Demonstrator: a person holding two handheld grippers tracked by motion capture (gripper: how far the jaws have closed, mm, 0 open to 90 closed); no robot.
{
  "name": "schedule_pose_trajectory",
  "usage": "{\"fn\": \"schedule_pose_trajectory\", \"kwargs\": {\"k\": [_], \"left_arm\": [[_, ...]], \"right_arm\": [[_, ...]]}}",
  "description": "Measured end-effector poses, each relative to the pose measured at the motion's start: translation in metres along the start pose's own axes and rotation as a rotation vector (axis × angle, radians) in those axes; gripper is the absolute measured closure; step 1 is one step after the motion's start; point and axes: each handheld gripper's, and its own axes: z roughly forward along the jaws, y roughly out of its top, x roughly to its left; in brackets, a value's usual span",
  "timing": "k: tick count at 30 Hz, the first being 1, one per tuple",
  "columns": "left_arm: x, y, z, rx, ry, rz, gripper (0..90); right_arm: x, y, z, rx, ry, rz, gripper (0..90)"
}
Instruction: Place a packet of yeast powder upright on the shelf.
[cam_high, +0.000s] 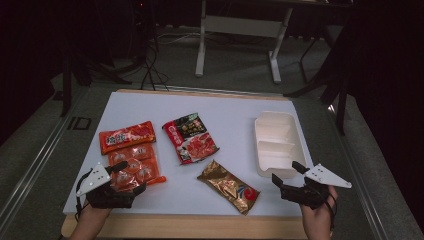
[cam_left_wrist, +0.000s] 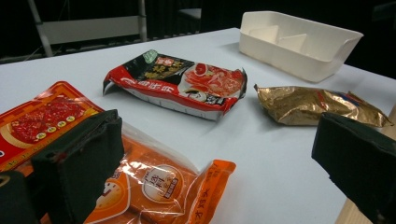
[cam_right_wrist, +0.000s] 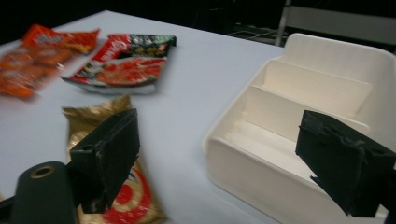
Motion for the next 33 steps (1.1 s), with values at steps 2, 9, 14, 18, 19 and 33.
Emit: {"fn": "schedule_pose_trajectory", "kwargs": {"k": [2,9,14,18,19,33], "left_arm": [[0.000,0.000,-0.001,0.001,-0.001,0.005,1.9],[0.000,0.000,0.000,-0.003,-0.001,-0.007,1.9],[-0.001,0.000,0.001,0.002,0.001,-0.001,1.9],[-0.001,0.000,0.000,0.001,0.002,0.001,1.9],[-0.001,0.000,0.000,0.001,0.001,0.000,1.9],[-0.001,0.001,0.000,0.000,-0.005,0.009,1.9]], "right_arm": [[0.002,0.006,-0.002,-0.004,-0.001,0.008,12.9],[0.011,0.027,-0.001,0.021,0.036,-0.037,13.8],[0.015,0.038,0.006,0.019,0.079,-0.062,13.5],[0.018,0.046,0.014,0.023,0.110,-0.082,13.5],[0.019,0.048,0.016,0.026,0.114,-0.085,13.5],[0.036,0.067,0.050,0.048,0.227,-0.152,11.3]]}}
